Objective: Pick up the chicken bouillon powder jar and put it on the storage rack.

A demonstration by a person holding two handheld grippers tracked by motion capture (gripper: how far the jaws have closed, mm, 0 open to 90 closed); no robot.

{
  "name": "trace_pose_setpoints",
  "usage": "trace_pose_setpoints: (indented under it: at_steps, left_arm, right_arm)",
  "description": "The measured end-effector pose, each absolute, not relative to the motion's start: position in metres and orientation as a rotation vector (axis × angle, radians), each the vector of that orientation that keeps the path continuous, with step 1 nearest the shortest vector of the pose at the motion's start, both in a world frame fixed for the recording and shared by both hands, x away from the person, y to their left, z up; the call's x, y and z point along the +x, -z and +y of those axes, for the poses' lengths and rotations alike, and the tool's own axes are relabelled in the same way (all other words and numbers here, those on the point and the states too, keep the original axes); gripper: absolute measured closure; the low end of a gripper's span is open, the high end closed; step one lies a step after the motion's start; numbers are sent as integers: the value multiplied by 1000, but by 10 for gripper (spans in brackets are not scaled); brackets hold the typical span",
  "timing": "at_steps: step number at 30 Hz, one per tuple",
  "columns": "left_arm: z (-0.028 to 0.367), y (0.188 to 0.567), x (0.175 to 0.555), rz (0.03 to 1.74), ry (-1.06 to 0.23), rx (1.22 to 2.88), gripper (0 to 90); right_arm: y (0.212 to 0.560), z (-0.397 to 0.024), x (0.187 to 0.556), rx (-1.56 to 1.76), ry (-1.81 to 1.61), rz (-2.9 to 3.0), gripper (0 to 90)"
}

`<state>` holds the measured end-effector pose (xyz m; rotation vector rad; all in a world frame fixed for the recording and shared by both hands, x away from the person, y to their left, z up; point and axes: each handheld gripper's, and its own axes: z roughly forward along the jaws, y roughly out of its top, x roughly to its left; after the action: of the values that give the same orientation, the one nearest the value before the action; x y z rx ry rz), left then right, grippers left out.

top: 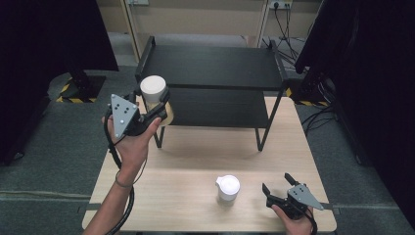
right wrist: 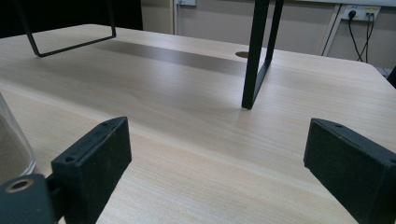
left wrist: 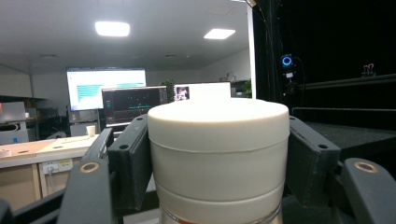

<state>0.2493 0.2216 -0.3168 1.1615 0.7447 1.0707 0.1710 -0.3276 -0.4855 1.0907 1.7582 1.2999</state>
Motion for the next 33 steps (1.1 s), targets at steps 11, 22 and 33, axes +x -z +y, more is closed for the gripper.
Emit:
trace_pose_setpoints:
  at_steps: [11,22,33]
  left_arm:
    - [219,303,253,751,-1077,1154,337]
    - [217,286,255,752,-1089,1141,337]
    - [216,271,261,761,-1103,1139,337]
  right_arm:
    - [486,-328,171,1094,-1302,1756,75]
    - [486,-328,171,1094,-1303,1755,74]
    - [486,-328,171,1094,-1303,1756,74]
